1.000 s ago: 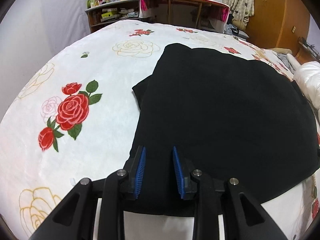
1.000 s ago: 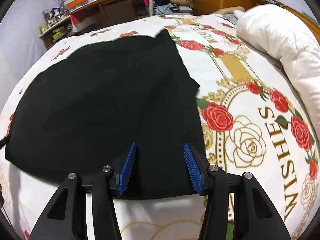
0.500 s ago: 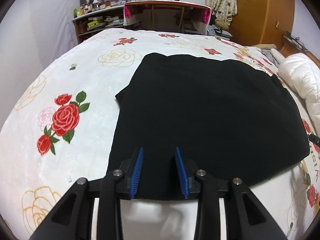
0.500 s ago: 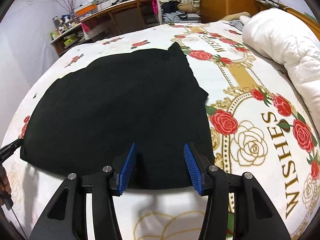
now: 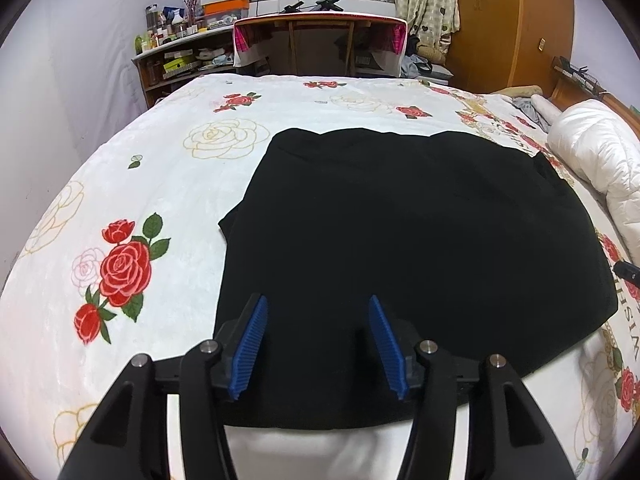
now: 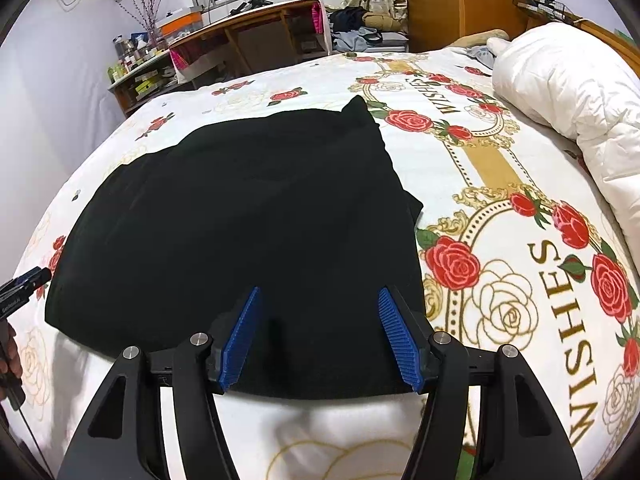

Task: Fold large clothes
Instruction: 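Close both tools on the folded coat edge, then lift the edge with both tools and fold the coat over again, then open both tools and press the folded stack flat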

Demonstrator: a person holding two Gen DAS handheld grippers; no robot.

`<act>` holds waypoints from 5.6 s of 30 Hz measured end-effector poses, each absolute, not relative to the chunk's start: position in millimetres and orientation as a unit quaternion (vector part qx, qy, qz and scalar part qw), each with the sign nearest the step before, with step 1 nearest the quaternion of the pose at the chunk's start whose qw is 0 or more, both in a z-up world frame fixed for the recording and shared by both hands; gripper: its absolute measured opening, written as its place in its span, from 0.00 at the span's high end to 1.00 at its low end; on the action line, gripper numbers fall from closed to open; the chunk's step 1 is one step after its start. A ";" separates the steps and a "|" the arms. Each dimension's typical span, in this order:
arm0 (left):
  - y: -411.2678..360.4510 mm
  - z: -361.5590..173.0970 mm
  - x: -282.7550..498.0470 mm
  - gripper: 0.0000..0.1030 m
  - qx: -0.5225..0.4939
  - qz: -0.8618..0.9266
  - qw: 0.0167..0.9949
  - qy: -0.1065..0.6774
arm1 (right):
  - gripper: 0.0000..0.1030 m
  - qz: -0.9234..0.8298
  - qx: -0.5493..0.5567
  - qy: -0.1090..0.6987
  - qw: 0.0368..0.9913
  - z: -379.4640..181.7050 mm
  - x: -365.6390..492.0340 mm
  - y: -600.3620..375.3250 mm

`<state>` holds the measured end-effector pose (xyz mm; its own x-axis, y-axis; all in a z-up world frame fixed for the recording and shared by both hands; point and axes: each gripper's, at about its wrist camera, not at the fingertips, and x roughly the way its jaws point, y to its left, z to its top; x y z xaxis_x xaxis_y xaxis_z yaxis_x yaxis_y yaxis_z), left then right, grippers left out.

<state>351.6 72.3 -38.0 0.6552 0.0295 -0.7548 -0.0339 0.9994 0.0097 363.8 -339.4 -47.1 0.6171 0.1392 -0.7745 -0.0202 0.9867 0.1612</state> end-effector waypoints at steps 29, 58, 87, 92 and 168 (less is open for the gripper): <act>154.7 -90.0 411.3 0.32 -0.170 0.009 0.887 0.429 | 0.25 0.051 0.151 0.460 0.873 -94.9 407.3 -400.9; 147.2 -137.1 433.3 0.15 -0.291 0.014 0.866 0.408 | 0.24 0.176 0.298 0.490 0.800 -147.2 475.4 -418.1; 116.0 -68.1 433.1 0.75 -0.170 0.030 0.893 0.416 | 0.74 0.160 0.216 0.478 0.836 -97.5 460.2 -395.2; 114.6 -33.1 423.7 0.75 -0.154 0.020 0.904 0.399 | 0.75 0.169 0.196 0.465 0.847 -67.7 444.7 -385.7; 109.1 -70.5 198.3 0.53 -0.113 0.031 0.892 0.437 | 0.49 0.037 0.082 0.473 0.876 -76.3 196.2 -329.2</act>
